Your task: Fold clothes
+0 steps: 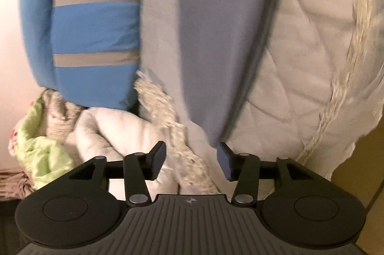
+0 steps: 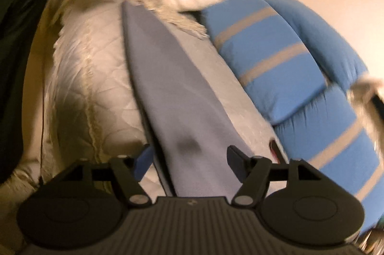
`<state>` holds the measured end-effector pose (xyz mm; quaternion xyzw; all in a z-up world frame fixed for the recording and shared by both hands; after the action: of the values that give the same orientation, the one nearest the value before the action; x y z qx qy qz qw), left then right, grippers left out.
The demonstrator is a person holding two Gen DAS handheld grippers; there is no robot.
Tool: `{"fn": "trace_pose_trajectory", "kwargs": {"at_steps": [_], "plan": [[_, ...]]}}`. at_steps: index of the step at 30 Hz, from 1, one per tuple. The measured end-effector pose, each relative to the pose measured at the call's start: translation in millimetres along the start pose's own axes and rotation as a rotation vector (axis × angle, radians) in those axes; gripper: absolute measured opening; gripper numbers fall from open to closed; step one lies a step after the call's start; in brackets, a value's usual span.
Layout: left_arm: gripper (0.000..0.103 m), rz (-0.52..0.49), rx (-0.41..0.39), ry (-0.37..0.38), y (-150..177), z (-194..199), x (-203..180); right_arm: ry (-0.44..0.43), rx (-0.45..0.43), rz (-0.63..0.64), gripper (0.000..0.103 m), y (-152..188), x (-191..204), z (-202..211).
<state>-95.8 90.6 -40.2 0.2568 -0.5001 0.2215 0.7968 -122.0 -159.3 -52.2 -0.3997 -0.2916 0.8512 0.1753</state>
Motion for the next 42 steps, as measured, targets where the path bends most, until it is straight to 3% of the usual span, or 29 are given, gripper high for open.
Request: {"fn": "trace_pose_trajectory", "kwargs": {"at_steps": [4,8,12,14,17,20,23,28,36,39,42], "plan": [[0.070,0.137,-0.134,-0.022,-25,40,29,0.019,0.075,-0.343,0.090,14,-43,9],[0.071,0.306,-0.306,0.009,-70,76,59,0.183,0.185,-0.615,0.095,40,-78,9],[0.071,0.479,-0.485,0.134,-122,104,86,0.305,0.309,-0.826,0.097,75,-102,4],[0.071,0.554,-0.574,0.225,-153,117,97,0.320,0.347,-0.898,0.100,89,-107,1],[0.071,0.581,-0.654,0.349,-199,116,101,0.278,0.382,-0.999,0.103,113,-102,-6],[0.071,0.603,-0.730,0.474,-244,113,104,0.295,0.346,-0.987,0.103,116,-94,-2],[0.061,0.623,-0.806,0.599,-289,111,108,0.275,0.330,-0.992,0.103,121,-96,-1],[0.045,0.545,-0.799,0.707,-337,96,86,0.258,0.307,-0.973,0.103,124,-98,1],[0.042,0.533,-0.790,0.937,-366,83,66,0.242,0.274,-0.947,0.103,127,-96,2],[0.011,0.513,-0.766,1.030,-376,81,62,0.240,0.267,-0.941,0.103,128,-95,2],[0.004,0.446,-0.812,1.016,-369,96,60,0.240,0.263,-0.939,0.103,127,-95,1]]}}
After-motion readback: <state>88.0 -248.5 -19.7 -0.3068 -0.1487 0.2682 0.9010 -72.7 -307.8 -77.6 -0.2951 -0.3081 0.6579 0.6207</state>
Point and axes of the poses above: each gripper's, at about its wrist camera, not at the fingertips, and z roughly against the way its jaws point, x to its left, y to its underside, the point moved 2 cm from there along -z, roughly the way its jaws point, and after that the axes turned 3 degrees about x, right-handed, at the moved point
